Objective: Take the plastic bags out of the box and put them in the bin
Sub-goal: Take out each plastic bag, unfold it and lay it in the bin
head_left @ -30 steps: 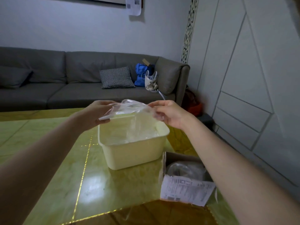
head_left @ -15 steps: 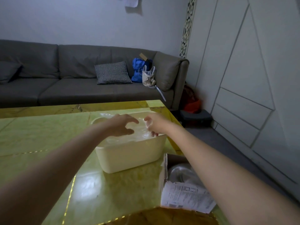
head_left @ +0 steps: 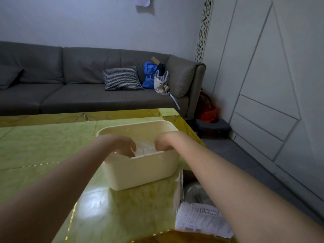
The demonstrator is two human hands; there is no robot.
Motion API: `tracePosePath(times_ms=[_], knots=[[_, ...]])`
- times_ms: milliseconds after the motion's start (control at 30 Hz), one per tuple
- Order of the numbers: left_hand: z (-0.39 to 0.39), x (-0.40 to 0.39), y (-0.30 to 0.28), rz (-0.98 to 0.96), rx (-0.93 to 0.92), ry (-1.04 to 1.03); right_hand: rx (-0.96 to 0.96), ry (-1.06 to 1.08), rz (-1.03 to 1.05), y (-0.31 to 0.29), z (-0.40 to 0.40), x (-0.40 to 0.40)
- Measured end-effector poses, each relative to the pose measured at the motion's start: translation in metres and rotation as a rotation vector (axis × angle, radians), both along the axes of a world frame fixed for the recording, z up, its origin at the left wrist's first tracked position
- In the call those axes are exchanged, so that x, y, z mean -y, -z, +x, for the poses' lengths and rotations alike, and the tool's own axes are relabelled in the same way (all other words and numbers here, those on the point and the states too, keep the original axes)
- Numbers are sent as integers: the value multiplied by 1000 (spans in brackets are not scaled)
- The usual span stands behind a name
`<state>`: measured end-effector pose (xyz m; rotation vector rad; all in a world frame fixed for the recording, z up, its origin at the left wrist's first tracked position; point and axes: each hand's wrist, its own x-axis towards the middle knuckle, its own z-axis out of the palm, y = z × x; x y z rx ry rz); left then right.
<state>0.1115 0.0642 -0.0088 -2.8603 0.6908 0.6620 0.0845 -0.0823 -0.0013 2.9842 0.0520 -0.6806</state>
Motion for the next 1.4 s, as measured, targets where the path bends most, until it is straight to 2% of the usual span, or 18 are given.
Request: tracePosePath(times_ms=[67, 200, 300, 400, 467, 567, 733, 867, 1000, 1100, 1200, 1400], knots=[[0, -4, -5, 2, 133, -15, 38, 34, 71, -1, -1, 4], [-19, 3, -34, -320, 334, -106, 179, 83, 321, -32, -24, 17], [-47, 23, -52, -582, 353, 37, 239, 135, 523, -60, -60, 35], [-76, 43, -51, -705, 228, 205, 78, 157, 556, -72, -102, 53], [-95, 54, -46, -715, 168, 301, -2, 160, 469, -69, -125, 62], [-120, 67, -38, -635, 128, 398, -18, 163, 333, -53, -157, 61], [-148, 79, -20, -348, 149, 431, 225, -22, 17, -22, -186, 38], [-154, 80, -9, -315, 181, 450, 397, 27, 40, -16, -184, 43], [-150, 80, -2, -325, 283, 509, 449, 74, 139, -11, -179, 53], [-146, 79, 1, -318, 329, 524, 399, 132, 318, -12, -175, 62], [-146, 77, 5, -325, 338, 508, 269, 181, 470, -23, -176, 67], [-149, 74, -1, -586, 245, 362, 154, 188, 607, -41, -174, 66]])
